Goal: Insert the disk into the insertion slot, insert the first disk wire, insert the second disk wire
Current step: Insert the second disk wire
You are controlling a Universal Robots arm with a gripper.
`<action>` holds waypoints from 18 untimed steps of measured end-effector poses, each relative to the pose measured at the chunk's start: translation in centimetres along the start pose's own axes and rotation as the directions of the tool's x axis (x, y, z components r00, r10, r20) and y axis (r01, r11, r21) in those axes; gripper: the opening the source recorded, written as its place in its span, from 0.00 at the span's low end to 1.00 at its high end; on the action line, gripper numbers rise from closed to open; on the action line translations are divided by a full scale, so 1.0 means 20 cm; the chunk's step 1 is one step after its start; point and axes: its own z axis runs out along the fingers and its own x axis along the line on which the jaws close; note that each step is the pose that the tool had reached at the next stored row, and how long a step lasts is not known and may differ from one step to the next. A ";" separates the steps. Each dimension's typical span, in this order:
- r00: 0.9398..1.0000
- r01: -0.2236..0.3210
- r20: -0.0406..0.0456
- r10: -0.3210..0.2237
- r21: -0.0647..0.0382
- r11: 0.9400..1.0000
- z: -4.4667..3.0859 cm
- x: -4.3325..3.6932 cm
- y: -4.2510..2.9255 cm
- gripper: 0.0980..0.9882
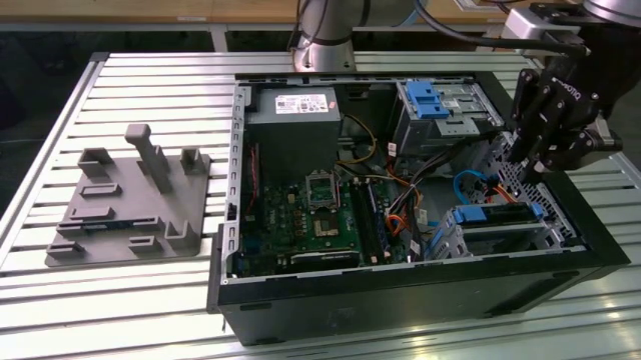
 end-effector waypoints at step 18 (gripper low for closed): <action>0.987 0.126 -0.105 -0.125 0.009 0.992 0.001 -0.061 0.099 0.36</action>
